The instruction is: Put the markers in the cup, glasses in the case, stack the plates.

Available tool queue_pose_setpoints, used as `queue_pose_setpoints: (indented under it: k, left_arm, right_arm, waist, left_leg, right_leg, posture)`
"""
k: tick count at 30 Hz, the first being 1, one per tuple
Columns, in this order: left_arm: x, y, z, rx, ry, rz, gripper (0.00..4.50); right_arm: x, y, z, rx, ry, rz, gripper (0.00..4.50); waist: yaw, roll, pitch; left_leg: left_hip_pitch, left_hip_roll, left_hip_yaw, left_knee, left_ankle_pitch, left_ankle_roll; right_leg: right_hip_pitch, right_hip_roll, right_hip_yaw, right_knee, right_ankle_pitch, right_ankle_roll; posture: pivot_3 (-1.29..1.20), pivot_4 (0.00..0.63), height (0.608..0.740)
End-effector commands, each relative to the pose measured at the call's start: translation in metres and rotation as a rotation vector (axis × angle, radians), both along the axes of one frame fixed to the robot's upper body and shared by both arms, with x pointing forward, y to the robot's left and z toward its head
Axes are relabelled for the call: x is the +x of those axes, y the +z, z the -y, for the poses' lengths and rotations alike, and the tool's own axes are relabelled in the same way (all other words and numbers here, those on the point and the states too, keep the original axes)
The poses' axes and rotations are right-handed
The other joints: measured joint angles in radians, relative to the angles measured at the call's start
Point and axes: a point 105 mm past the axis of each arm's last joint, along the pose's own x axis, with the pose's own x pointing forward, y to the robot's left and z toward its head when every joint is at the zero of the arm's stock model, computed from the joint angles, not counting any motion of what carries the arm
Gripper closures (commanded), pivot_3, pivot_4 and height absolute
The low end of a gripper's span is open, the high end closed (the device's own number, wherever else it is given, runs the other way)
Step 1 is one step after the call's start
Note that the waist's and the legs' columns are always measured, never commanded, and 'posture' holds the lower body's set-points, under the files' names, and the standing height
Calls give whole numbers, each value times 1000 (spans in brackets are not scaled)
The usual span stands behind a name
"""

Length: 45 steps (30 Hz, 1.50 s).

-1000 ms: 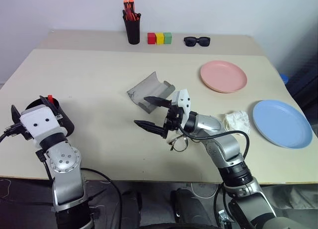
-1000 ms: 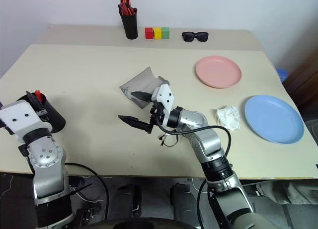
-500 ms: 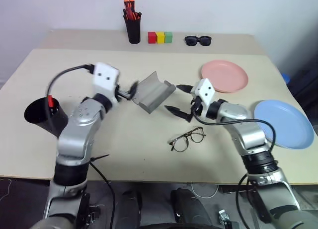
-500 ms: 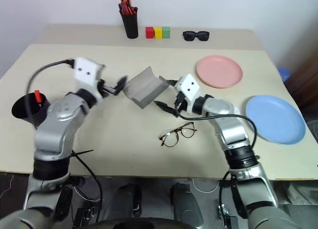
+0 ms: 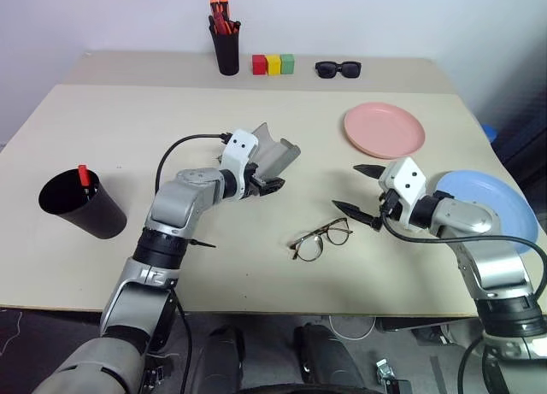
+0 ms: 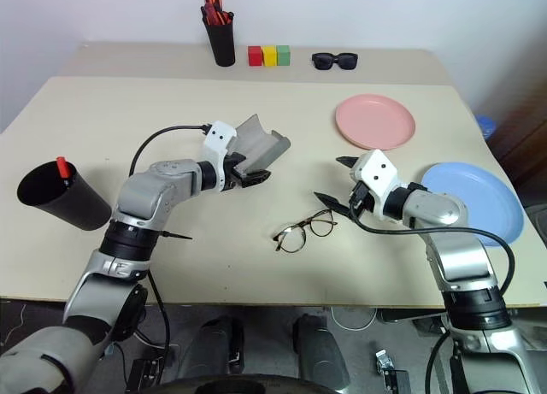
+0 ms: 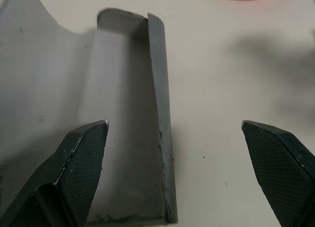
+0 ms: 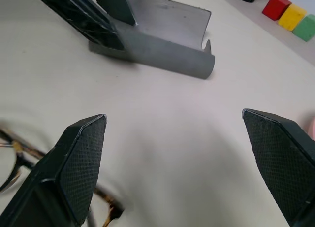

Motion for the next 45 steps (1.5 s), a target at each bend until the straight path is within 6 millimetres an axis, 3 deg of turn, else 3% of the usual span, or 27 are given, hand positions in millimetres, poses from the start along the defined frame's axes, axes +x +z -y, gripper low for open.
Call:
queue_pose_setpoints:
  k: [1, 4, 11, 17, 24, 35, 38, 41, 45]
  left_arm:
    - [3, 6, 6, -2, -37, 14, 37]
    - [3, 3, 9, -12, -46, 1, 834]
    - [0, 4, 9, -16, -79, 10, 4438]
    - [-20, 7, 2, 97, -301, 147, 4438]
    - [-64, 4, -22, 270, -676, 235, 4438]
    - [-77, -5, -27, 288, -709, 163, 4438]
    - [-78, -6, -27, 281, -681, 148, 3674]
    - [-76, -7, -28, 310, -649, 154, 2235]
    - [-74, 3, -25, 267, -614, 203, 2235]
  right_arm:
    - [-8, 14, 0, 14, -15, 58, 0]
    - [-13, 11, 1, 20, -31, 51, 0]
    - [-22, 5, -1, 27, -35, 27, 0]
    - [-29, 1, -7, 34, 3, -3, 0]
    - [-35, -1, -13, 29, 54, -32, 0]
    - [-35, -3, -16, -8, 97, -48, 0]
    - [-35, -3, -17, -13, 105, -46, 0]
    - [-33, -3, -18, -23, 114, -44, 0]
    - [-32, -1, -18, -45, 120, -31, 0]
  waist:
    - [0, 0, 0]
    - [1, 0, 0]
    - [1, 0, 0]
    - [-2, 0, 0]
    - [3, 0, 0]
    - [1, 0, 0]
    - [1, 0, 0]
    - [2, 0, 0]
    - [3, 0, 0]
  left_leg:
    - [0, 0, 0, 0, 0, 0]
    - [0, 0, 0, 0, 0, 0]
    - [0, 0, 0, 0, 0, 0]
    - [0, 0, 0, 0, 0, 0]
    - [0, 0, 1, 0, 0, 0]
    - [0, 0, 0, 1, 0, 0]
    - [0, 0, 0, 1, 0, 0]
    - [0, 0, 0, 1, 0, 0]
    - [0, 0, 0, 1, 0, 0]
  right_leg:
    - [0, 0, 0, 0, 0, 0]
    - [0, 0, 0, 0, 0, 0]
    - [0, 0, 0, 0, 0, 0]
    - [0, 0, 0, 0, 0, 0]
    - [0, 0, 0, 0, -1, -1]
    - [0, 0, 0, 0, -1, -1]
    - [0, 0, 0, 0, -1, -1]
    - [0, 0, 0, 0, 0, -1]
    - [0, 0, 0, 0, 0, -1]
  posture:
    - [0, 150, 725]
    - [0, 150, 725]
    - [0, 150, 725]
    - [0, 150, 725]
    - [0, 150, 725]
    - [0, 150, 725]
    - [0, 150, 725]
    - [0, 150, 725]
    - [0, 150, 725]
